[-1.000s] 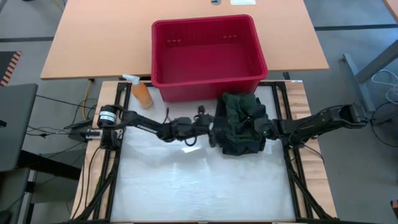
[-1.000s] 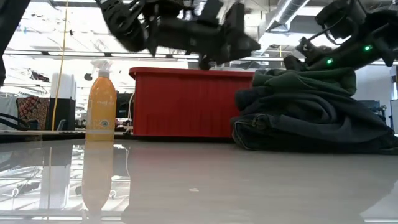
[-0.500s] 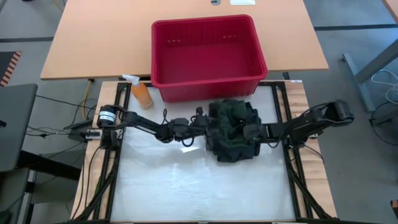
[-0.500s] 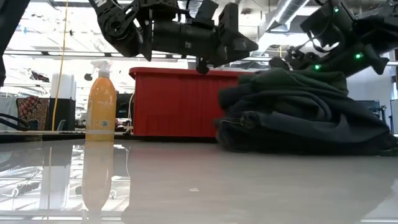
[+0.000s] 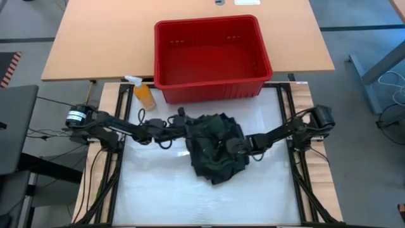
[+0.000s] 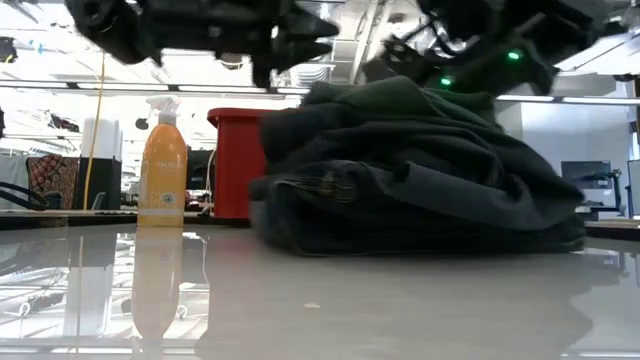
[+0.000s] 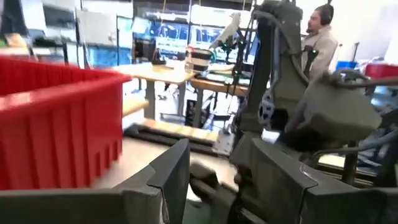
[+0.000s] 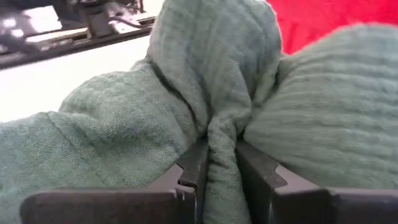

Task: Fold Laundry from Bin
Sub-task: Put the folded clothes into the red bin

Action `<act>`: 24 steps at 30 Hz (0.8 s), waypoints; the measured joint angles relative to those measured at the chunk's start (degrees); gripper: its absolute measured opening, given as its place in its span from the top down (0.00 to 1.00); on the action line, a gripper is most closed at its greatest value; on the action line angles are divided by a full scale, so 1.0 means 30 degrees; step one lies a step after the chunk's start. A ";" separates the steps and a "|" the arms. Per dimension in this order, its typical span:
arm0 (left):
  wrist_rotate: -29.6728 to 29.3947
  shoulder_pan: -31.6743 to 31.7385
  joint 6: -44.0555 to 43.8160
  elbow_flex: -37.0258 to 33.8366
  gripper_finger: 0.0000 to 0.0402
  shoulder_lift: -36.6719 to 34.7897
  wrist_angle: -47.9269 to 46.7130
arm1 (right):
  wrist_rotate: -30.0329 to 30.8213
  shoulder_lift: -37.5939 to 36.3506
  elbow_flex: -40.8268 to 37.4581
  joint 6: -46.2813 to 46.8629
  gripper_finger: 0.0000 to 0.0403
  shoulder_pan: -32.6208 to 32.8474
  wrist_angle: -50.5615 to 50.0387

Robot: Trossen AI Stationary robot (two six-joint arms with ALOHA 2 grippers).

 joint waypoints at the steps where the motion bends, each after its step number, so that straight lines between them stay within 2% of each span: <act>1: -0.0004 -0.0100 -0.0420 -0.0450 0.62 -0.0016 0.0393 | -0.0048 0.0127 0.0569 -0.0671 0.76 -0.0002 -0.0037; 3: -0.0037 -0.0300 -0.0926 -0.1064 0.62 0.0030 0.1035 | -0.0047 0.0092 0.1550 -0.1946 0.76 -0.0002 -0.0473; 7: -0.1438 -0.0756 -0.1148 -0.1460 0.62 0.0030 0.1005 | -0.0017 -0.1024 0.3177 -0.3964 0.76 0.0107 -0.3081; 11: -0.1630 -0.0893 -0.0393 -0.1133 0.62 0.0023 0.1114 | 0.0059 -0.2447 0.4201 -0.4122 0.76 -0.0078 -0.5764; 17: -0.3193 -0.0660 -0.0612 -0.0874 0.62 0.0023 -0.0521 | 0.0265 -0.4764 0.4393 -0.4976 0.72 -0.0048 -0.6710; 21: -0.4066 -0.0247 -0.1803 -0.0872 0.62 0.0023 -0.1807 | 0.0254 -0.6867 0.4406 -0.5626 0.69 0.0211 -0.7157; 24: -0.4435 0.0330 -0.3230 -0.0865 0.62 0.0023 -0.3130 | -0.0938 -0.8126 0.4252 -0.5933 0.67 0.0528 -0.7569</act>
